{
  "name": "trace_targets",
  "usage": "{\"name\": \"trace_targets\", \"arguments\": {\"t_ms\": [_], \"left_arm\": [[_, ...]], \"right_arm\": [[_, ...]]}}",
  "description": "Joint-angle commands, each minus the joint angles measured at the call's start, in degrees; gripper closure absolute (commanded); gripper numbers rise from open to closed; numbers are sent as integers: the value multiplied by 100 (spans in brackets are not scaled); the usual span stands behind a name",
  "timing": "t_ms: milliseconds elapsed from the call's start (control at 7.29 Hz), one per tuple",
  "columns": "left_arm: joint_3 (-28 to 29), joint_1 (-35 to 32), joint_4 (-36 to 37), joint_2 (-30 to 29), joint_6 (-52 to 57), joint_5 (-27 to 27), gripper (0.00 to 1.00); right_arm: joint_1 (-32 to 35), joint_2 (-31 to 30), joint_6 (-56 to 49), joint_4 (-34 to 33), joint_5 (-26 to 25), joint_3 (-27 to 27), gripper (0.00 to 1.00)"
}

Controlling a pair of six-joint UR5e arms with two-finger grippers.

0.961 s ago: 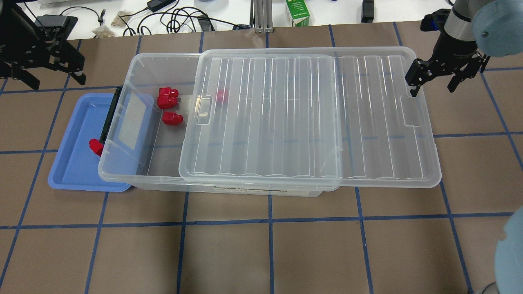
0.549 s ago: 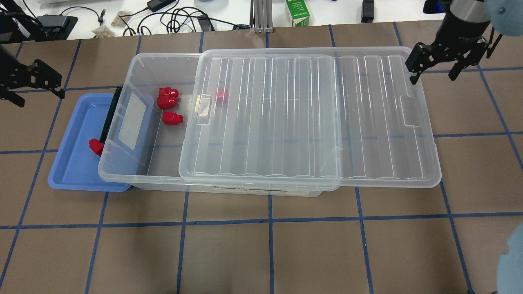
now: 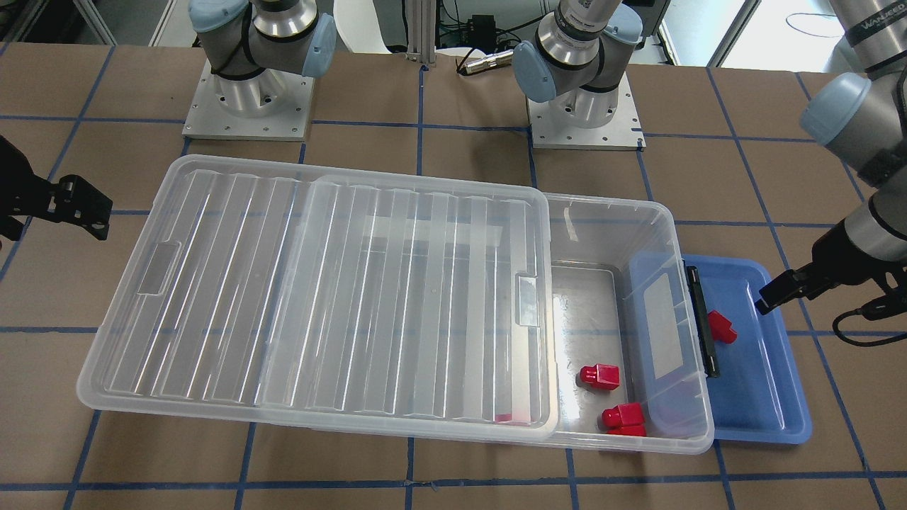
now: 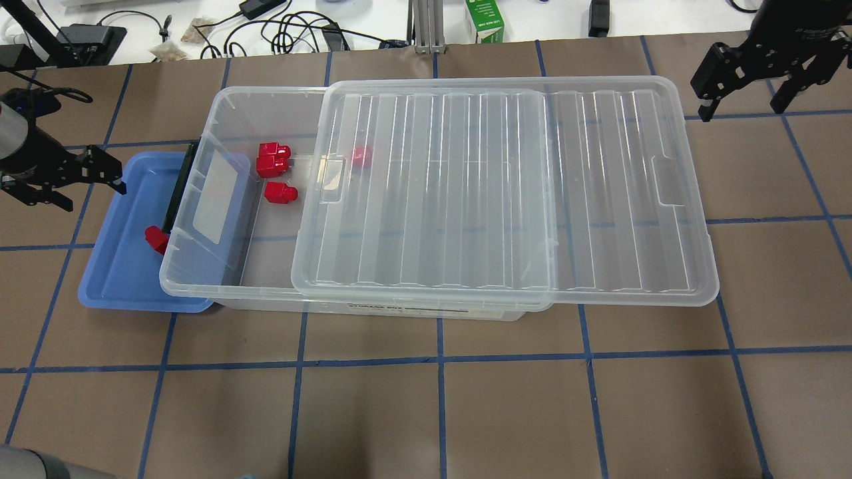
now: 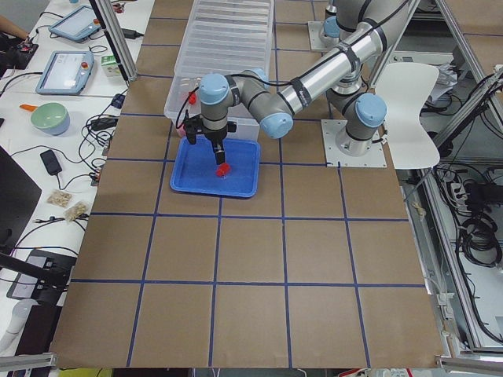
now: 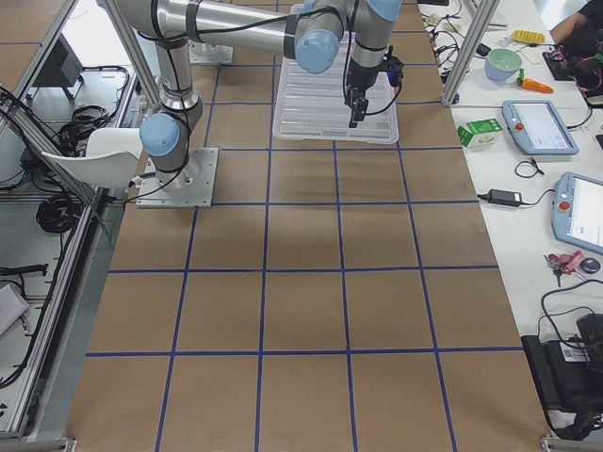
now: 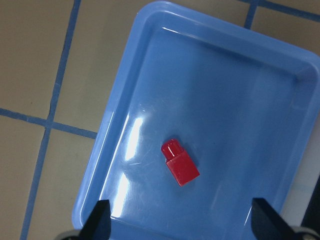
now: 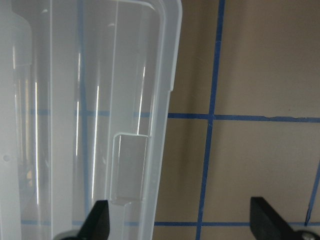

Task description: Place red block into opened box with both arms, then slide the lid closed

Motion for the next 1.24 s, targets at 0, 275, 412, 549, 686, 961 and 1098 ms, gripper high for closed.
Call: {"name": "trace_targets", "arguments": {"t_ms": [0,275,412,549,686,961,1098], "left_arm": [[-215,28,609,-492,-410,-26,0],[-724,19,840,-495,-682,-9,0],[-761,19,1041,-590,-683,-26,0],[-753,19,1130,-652,-744,-244,0],[-761,19,1140,-722,-762,-403,0],[-805,19,1289,-793,-834,-395,38],[-814,10,1289,-854,-859,-422,60]], "right_arm": [[-239,12,-72,53,-62,60,0],[-423,13,-81,52,-133,69,0],[-503,82,-81,43,-107,78,0],[-521,144,-81,113,-106,78,0],[-521,144,-81,140,-72,78,0],[-547,162,-72,245,-72,86,0],[-556,171,-46,237,-80,78,0]]}}
